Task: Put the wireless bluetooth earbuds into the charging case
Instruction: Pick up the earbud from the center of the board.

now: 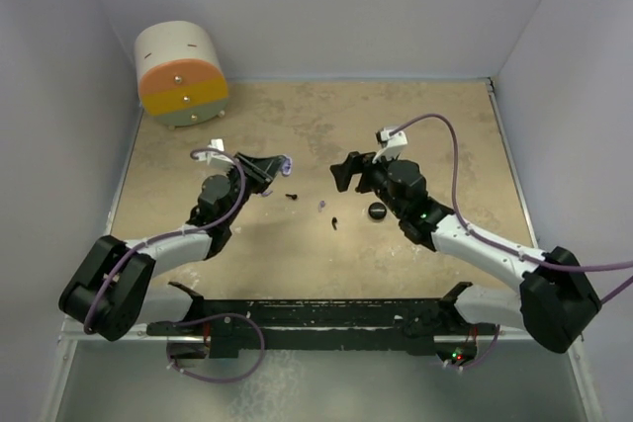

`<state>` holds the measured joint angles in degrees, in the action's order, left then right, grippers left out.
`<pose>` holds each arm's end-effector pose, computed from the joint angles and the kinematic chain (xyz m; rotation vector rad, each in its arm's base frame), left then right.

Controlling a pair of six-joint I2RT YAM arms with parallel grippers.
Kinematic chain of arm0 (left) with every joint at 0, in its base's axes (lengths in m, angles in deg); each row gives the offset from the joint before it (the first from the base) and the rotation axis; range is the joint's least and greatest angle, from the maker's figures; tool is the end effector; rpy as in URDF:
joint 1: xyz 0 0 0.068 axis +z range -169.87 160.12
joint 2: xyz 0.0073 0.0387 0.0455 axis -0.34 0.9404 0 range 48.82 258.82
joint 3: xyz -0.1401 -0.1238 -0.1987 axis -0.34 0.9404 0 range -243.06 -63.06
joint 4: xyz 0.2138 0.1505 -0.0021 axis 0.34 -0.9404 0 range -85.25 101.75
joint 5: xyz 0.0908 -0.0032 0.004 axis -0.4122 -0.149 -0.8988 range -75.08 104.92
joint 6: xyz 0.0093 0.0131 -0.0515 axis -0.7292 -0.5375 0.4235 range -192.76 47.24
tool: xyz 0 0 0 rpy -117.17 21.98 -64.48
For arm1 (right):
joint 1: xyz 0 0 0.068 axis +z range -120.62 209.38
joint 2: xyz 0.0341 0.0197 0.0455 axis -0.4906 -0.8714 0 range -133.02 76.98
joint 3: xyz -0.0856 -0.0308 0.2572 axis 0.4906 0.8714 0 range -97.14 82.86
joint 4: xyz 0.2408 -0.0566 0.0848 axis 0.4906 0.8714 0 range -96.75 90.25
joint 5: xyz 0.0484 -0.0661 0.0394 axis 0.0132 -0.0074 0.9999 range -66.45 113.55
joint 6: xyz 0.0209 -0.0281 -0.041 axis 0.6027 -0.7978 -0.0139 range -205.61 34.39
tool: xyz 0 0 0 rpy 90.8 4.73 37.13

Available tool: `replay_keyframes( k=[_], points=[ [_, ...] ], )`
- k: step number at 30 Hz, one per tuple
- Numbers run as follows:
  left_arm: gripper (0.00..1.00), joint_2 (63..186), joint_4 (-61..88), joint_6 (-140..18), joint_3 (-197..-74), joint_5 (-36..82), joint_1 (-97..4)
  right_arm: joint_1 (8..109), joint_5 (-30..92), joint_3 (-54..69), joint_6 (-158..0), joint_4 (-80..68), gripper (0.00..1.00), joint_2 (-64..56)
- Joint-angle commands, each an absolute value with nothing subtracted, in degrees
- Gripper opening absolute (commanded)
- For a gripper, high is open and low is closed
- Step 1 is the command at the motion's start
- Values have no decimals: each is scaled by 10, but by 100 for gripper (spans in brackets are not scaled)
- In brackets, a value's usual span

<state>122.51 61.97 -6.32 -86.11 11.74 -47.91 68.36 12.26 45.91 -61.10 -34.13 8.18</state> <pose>0.2280 -0.1191 0.2148 -0.6109 1.6098 -1.2218 0.2166 0.1663 0.2728 -0.0593 1.6909 0.6784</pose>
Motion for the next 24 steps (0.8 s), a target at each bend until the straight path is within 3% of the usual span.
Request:
replay_keyframes(
  k=[1,5,10,24],
  points=[
    [0,1226,714,-15,-833,147,-437,673,149,436,-585,-344,89,53],
    [0,1237,761,11,-808,163,-414,687,128,369,-591,-292,76,-27],
    [0,1252,788,22,-800,179,-411,737,69,325,-559,-214,72,-90],
    [0,1263,819,50,-776,225,-377,787,54,284,-505,-175,50,-208]
  ],
)
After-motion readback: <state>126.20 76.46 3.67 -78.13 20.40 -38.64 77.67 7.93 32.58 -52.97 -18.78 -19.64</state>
